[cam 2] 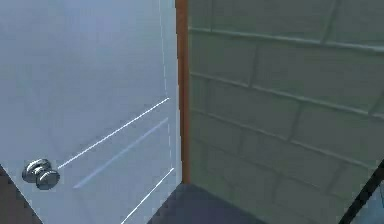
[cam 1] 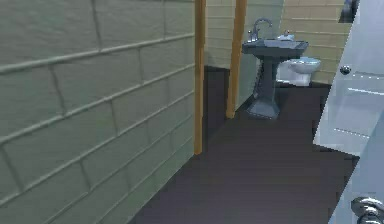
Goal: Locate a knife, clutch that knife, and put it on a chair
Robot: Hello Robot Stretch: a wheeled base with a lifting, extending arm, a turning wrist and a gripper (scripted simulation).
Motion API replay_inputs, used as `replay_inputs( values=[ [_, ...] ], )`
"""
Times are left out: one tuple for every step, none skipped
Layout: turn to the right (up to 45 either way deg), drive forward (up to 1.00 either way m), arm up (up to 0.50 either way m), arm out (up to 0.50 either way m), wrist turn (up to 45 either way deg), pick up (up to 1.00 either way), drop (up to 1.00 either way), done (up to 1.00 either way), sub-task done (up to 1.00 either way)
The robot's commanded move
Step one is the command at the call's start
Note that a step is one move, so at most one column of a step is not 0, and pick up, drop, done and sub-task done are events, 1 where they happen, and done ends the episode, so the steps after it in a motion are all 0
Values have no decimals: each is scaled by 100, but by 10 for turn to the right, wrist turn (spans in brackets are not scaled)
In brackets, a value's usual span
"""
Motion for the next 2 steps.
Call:
replay_inputs(
  values=[
    [300,0,0,0,0,0,0,0,0],
    [0,5,0,0,0,0,0,0,0]
  ],
)
